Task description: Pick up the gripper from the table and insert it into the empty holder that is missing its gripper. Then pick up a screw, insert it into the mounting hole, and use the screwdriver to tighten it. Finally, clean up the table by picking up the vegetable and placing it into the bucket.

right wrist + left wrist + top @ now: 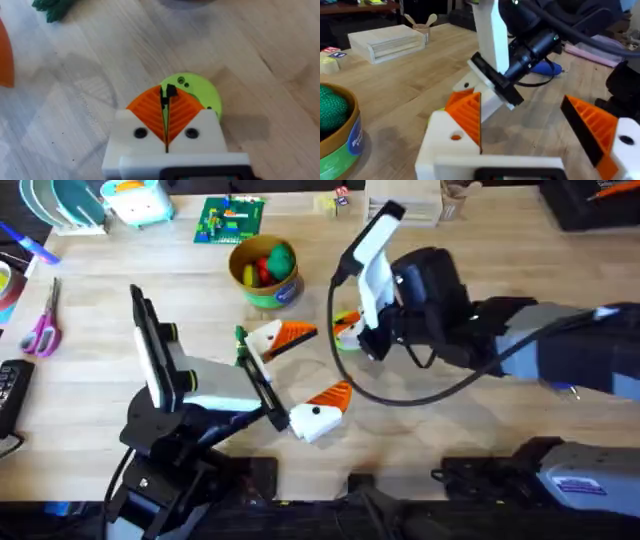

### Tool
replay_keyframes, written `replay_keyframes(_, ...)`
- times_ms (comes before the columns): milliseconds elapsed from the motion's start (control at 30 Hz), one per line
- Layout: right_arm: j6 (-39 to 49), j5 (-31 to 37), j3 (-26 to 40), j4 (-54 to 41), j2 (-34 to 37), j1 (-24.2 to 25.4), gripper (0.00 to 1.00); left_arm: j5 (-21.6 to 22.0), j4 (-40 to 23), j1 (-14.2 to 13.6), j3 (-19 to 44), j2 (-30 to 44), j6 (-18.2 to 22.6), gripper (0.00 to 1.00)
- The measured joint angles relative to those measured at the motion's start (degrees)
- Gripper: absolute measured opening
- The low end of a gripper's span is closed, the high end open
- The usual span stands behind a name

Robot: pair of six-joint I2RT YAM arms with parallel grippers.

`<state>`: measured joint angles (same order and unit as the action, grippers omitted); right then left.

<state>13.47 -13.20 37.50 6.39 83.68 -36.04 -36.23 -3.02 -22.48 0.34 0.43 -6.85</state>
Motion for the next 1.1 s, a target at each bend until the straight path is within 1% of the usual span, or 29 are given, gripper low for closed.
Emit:
replay_keyframes(100, 0.02, 0.17, 0.00, -0.39, -2.51, 1.42, 0.007, 0.00, 0.01, 0.00, 0.00, 0.00, 0.00, 0.992)
replay_keyframes(267, -0.47, 0.15, 0.00, -3.18, -5.31, 1.47, 0.007, 0.00, 0.01, 0.00, 0.00, 0.00, 0.00, 0.992)
replay_keyframes(400, -1.26, 0.17, 0.87, -10.10, -9.02, 1.47, 0.007, 0.00, 0.01, 0.00, 0.00, 0.00, 0.00, 0.992)
replay_keyframes(467, -1.26, 0.18, 3.83, -17.63, -11.11, 1.47, 0.007, 0.00, 0.00, 0.00, 0.00, 0.00, 0.00, 0.992)
replay_keyframes(567, -1.22, 0.32, 12.06, -29.29, -12.18, 1.47, 0.007, 0.00, 0.00, 0.00, 0.00, 0.00, 0.00, 0.992)
replay_keyframes(700, -1.18, 0.89, 23.48, -37.79, -11.90, 1.35, 0.007, -0.01, 0.01, 0.00, 0.00, 0.00, 0.00, 0.992)
replay_keyframes(767, -1.14, 1.24, 28.20, -39.65, -11.48, 0.95, 0.007, 0.00, 0.01, 0.00, 0.00, 0.00, 0.00, 0.992)
replay_keyframes(867, -1.03, 1.61, 33.18, -40.99, -10.54, -0.94, 0.007, 0.00, 0.01, 0.00, 0.00, 0.00, 0.00, 0.992)
replay_keyframes(967, -1.05, 1.63, 36.73, -41.91, -9.50, -4.24, 0.007, 0.00, 0.01, 0.00, 0.00, 0.00, 0.00, 0.992)
replay_keyframes(1100, -1.49, 1.63, 40.79, -41.98, -8.17, -10.42, 0.007, -0.02, 0.01, 0.00, 0.00, 0.00, 0.00, 0.993)
